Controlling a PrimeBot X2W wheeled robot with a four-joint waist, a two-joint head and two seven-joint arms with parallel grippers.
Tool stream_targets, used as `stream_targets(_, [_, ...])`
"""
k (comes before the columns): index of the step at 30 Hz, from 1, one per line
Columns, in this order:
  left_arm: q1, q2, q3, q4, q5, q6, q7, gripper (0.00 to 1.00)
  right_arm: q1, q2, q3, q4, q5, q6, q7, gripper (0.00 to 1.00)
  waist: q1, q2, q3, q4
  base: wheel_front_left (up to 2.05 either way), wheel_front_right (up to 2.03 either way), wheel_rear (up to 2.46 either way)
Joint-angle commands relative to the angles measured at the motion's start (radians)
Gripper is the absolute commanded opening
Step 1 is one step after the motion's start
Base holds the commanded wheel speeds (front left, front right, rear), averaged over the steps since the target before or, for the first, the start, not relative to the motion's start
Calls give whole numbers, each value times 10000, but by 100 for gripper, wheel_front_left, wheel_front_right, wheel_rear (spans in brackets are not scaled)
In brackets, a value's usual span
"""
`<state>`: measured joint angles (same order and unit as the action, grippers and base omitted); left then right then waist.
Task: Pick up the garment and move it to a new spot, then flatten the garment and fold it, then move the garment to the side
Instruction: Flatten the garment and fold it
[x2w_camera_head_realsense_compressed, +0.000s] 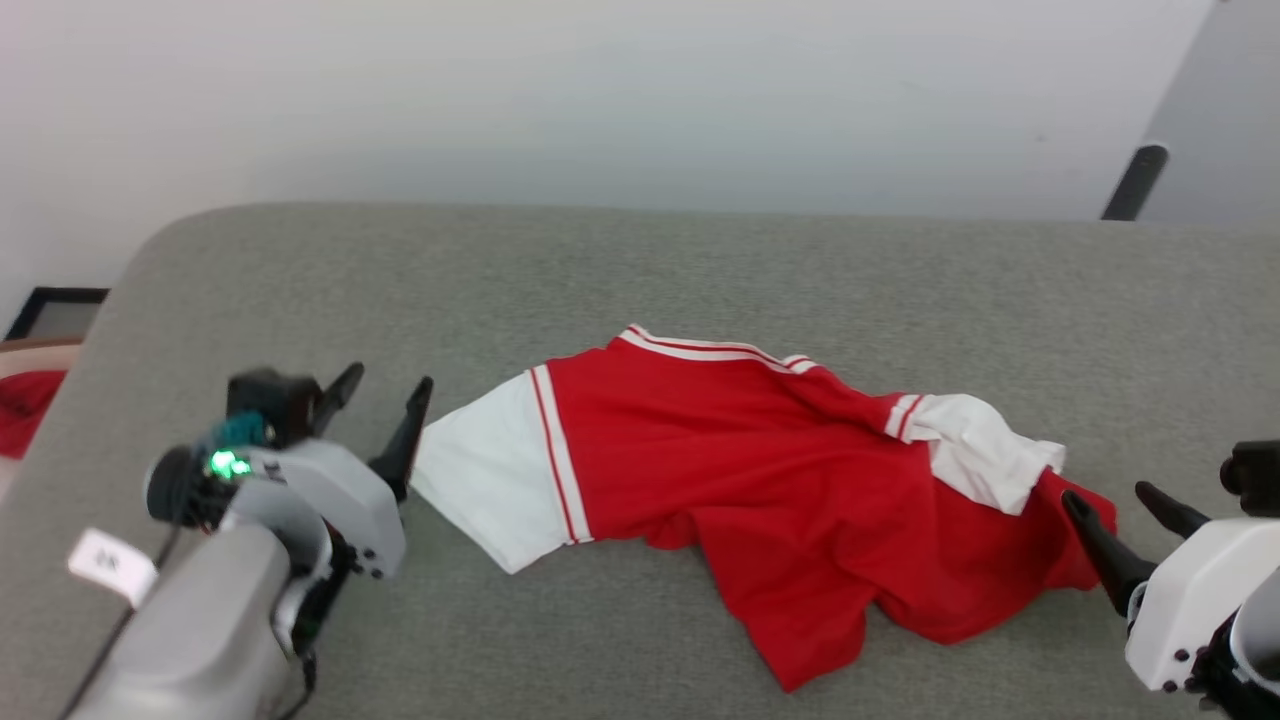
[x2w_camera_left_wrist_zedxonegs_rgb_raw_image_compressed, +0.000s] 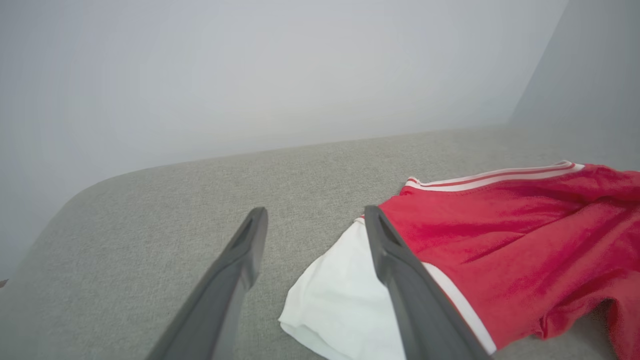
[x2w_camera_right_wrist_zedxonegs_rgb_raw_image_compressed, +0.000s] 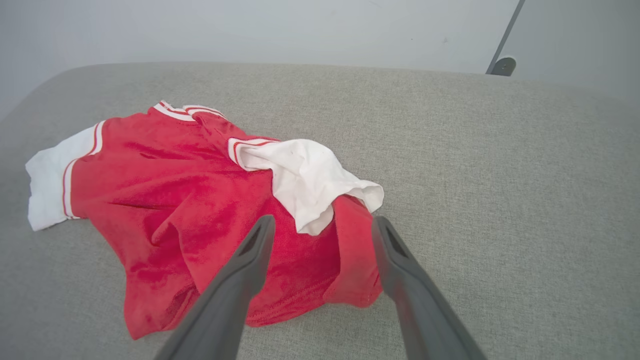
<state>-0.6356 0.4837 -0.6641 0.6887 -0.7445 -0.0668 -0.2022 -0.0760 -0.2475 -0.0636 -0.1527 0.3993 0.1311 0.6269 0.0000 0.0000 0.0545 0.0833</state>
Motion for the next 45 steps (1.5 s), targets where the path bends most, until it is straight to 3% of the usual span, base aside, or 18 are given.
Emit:
stream_targets(1, [207,-40,63,-121,83,122,-166,100,-138,-101,24,72,10,-6,53,100,0,0,-34,230,0,0,0])
stream_targets(6, [1097,-219,630,-1248,447,707,-608,100,-481,-362,39,446,0,-6,278,100,0,0,102,537,0,0,0])
stream_targets(9, [2020,-467,1531,-2459,885,1099,-603,100,-772,-570,-46,814,15,-6,565,100,0,0,247,743,0,0,0])
stream_targets(11, [2365,-577,1851,-2854,1124,1158,-607,100,-899,-528,-81,970,4,-6,792,100,0,0,336,817,0,0,0])
stream_targets(22, [3096,-1154,2795,-3519,1964,830,-613,100,-1221,-443,-62,1151,-126,-6,2016,100,0,0,857,1204,0,0,0])
stream_targets(31, [2975,-1619,3167,-3463,2445,490,-614,100,-1423,-479,-28,1662,-246,-6,2031,100,0,0,1232,1484,0,0,0])
stream_targets(32, [2979,-1669,3214,-3461,2492,484,-614,100,-1422,-466,-20,1735,-259,-6,2061,90,0,0,1252,1511,0,0,0])
stream_targets(33, [2984,-1719,3269,-3456,2558,447,-614,100,-1423,-462,-1,1796,-288,-6,2053,69,0,0,1269,1537,0,0,0])
stream_targets(34, [2992,-1773,3325,-3457,2597,414,-614,100,-1437,-439,11,1868,-284,-6,2051,43,0,0,1281,1562,0,0,0])
stream_targets(35, [3001,-1810,3381,-3476,2673,413,-614,100,-1470,-432,11,1911,-282,-6,2026,2,0,0,1290,1584,0,0,0])
stream_targets(45, [3324,-2193,4124,-3740,3283,192,-615,100,-1609,-490,-125,1809,-165,-6,2265,0,0,0,1150,1658,0,0,0])
